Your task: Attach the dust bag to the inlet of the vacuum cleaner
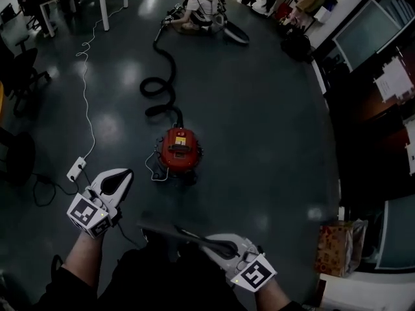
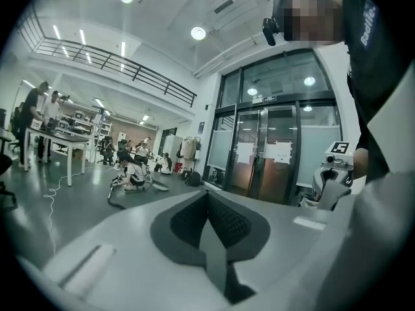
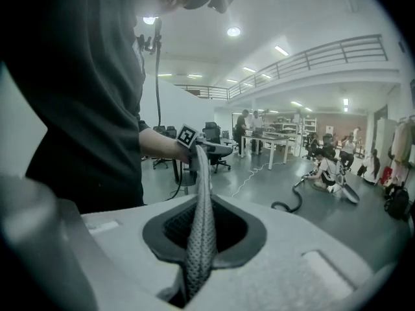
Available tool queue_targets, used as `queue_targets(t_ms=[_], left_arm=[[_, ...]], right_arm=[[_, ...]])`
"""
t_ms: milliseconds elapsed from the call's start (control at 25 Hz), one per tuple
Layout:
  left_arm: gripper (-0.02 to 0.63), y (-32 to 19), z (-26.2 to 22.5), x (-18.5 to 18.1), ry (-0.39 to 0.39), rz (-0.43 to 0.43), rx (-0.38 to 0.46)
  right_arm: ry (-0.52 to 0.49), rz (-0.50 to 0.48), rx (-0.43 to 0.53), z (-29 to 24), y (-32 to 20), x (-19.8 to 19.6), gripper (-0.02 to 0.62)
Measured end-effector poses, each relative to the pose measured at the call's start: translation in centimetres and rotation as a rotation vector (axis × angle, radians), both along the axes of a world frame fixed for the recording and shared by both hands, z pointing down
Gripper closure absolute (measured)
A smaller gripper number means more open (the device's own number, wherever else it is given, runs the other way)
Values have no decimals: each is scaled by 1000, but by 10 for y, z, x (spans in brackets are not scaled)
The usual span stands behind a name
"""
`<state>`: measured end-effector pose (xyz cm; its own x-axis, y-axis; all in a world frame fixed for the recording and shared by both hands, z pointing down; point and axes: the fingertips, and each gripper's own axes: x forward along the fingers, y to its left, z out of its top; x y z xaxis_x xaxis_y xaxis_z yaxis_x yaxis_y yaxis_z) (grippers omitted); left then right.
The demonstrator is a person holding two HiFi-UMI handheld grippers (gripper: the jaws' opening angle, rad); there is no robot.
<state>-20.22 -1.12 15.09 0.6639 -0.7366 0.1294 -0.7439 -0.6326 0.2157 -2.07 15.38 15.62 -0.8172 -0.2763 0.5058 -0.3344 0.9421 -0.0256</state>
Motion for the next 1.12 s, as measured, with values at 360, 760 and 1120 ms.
queue_targets(t_ms=[360, 760, 1120], left_arm=[[603, -26, 43, 31, -139, -53, -40], [603, -54, 95, 78, -230, -103, -102], [569, -101, 157, 103, -274, 14, -101]], right_arm=[[-42, -87, 27, 42, -49, 28, 568], [-1, -206, 57, 121, -89, 74, 568], [27, -134, 15, 179, -114, 76, 568]])
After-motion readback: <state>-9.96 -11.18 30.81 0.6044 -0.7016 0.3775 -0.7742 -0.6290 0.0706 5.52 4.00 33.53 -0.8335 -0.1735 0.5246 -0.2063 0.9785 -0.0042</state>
